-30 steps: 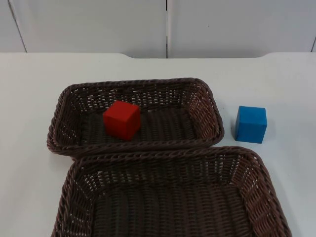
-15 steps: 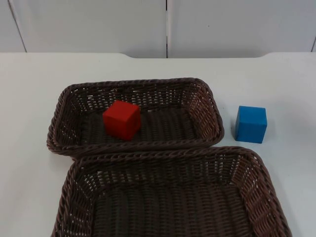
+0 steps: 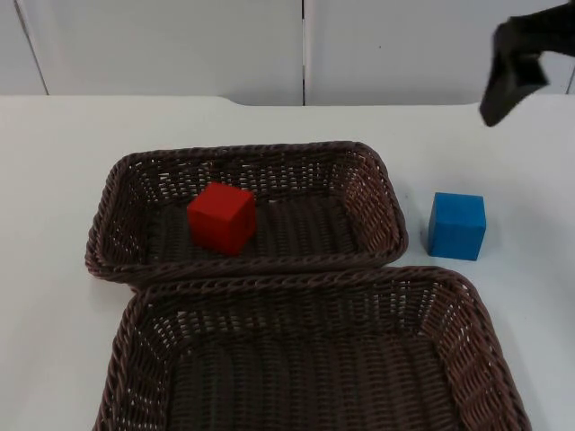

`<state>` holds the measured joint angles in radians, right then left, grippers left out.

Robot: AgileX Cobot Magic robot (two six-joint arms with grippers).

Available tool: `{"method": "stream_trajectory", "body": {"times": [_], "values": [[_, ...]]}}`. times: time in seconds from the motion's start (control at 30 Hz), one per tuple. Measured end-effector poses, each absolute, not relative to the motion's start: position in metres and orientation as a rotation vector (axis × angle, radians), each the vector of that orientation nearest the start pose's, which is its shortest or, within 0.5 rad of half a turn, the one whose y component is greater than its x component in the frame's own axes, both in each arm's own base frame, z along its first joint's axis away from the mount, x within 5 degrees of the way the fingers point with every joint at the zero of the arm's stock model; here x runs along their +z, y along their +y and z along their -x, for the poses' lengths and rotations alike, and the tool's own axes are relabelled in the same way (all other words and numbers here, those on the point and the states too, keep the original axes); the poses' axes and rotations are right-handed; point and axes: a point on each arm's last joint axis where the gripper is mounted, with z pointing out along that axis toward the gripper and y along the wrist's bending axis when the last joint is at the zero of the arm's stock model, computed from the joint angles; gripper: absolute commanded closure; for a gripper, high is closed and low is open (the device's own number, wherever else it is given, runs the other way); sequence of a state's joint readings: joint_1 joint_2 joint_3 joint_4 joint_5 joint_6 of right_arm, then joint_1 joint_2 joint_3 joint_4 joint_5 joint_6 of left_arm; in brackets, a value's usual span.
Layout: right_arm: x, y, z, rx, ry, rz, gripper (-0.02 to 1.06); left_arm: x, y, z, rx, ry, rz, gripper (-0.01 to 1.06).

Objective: Pick up one cube with the left hand and place it into the upper basket. Pick up one cube with the right hand and place it into the lower basket.

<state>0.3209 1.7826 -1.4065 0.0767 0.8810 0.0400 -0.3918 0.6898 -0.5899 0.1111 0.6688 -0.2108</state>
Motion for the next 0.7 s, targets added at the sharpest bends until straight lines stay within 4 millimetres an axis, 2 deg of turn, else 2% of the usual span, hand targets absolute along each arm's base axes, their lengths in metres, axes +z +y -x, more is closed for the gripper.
{"method": "stream_trajectory", "body": {"times": [0.1,0.23,0.27,0.4,0.47,0.6,0.7], "values": [[0.249,0.131,-0.372,0.183,2.739,0.334,0.0,0.294,-0.043,-0.121,-0.2,2.239,-0.265,0.07],[0.225,0.138,-0.392,0.179,2.756,0.309,0.0,0.294,-0.043,-0.121,-0.2,2.239,-0.265,0.07],[0.225,0.138,-0.392,0.179,2.756,0.309,0.0,0.294,-0.043,-0.121,-0.2,2.239,-0.265,0.07],[0.193,0.141,-0.401,0.167,2.803,0.298,0.0,0.294,-0.043,-0.121,-0.199,2.242,-0.265,0.07],[0.186,0.141,-0.403,0.165,2.811,0.295,0.0,0.294,-0.043,-0.121,-0.199,2.242,-0.265,0.07],[0.155,0.146,-0.411,0.187,2.823,0.302,0.0,0.294,-0.043,-0.121,-0.199,2.242,-0.265,0.07],[0.146,0.148,-0.414,0.208,2.811,0.3,0.0,0.294,-0.043,-0.121,-0.199,2.242,-0.265,0.07]]}}
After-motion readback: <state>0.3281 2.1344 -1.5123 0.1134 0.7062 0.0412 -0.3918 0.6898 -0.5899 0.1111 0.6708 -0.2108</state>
